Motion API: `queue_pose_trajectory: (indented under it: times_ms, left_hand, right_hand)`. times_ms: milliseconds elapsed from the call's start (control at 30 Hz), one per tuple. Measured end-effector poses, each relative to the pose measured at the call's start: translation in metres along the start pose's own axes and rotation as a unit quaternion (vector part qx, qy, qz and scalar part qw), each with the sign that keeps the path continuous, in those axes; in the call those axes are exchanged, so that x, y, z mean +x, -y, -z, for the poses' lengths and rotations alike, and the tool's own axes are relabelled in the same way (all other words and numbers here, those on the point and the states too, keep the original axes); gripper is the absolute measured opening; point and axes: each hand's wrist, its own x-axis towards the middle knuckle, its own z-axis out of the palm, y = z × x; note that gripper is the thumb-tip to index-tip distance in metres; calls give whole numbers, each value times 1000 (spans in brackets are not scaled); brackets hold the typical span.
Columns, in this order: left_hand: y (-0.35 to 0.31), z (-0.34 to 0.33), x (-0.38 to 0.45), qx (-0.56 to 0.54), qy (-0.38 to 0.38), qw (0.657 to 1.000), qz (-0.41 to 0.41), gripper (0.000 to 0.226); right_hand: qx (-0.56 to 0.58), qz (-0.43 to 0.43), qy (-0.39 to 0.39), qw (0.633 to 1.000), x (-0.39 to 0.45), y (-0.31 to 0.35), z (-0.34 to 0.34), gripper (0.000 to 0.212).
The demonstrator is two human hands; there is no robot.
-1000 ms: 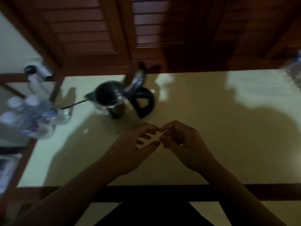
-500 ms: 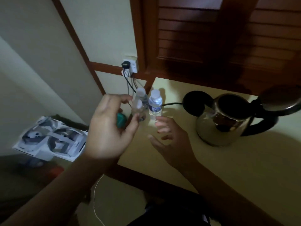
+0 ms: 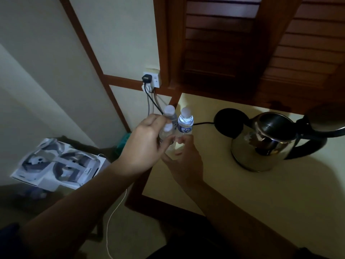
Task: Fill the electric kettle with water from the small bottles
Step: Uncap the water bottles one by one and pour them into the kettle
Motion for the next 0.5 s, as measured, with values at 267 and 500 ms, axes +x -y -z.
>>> queue_pose_trajectory:
  times_ms: [267,500]
  left_hand:
    - [-20,-1,7,-73,68,994,-53,30]
    - [-89,-27,17,-163,212,936,-228,37]
  right_hand:
    - [-3,85,2,996,-13,-25,21,52]
    - [85,70,35,993,-68,-82,132,54]
